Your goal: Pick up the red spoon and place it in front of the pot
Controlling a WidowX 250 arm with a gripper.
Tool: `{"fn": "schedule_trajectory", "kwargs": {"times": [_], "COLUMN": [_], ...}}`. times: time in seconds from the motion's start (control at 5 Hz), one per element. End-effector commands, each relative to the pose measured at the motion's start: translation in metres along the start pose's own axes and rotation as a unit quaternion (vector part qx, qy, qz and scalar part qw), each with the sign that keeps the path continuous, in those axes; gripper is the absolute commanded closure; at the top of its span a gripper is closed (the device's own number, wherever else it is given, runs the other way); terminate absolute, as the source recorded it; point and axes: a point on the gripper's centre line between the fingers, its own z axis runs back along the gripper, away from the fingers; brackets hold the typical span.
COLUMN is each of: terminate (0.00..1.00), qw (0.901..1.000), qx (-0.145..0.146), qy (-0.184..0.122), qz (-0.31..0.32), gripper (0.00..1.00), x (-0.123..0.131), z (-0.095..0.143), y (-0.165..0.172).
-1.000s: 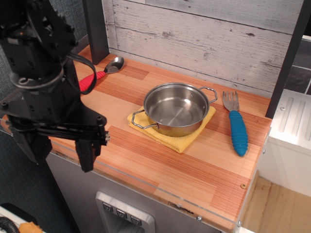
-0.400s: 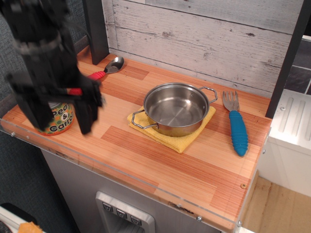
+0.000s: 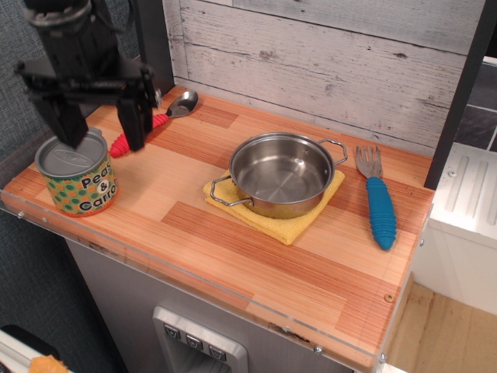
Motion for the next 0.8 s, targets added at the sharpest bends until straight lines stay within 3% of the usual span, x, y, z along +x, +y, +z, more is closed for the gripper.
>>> {"fn": "schedule_trajectory", "kwargs": {"times": [0.0,0.2,0.4,0.6], "terminate": [0.00,0.00,0.00,0.00], "qw": [0.9974,0.9951,0.9953,0.9970], "qx": [-0.017,-0.022,-0.024,-0.012], "qy": [-0.068,-0.093,-0.088,-0.057], "qz": [-0.014,-0.025,-0.031,-0.050], "gripper": [0.00,0.00,0.00,0.00], "x": [0.057,0.084,0.109,0.126], "z": [-0.019,-0.027,-0.024,-0.043], "y": [0.027,0.030,0.028,0.026]}}
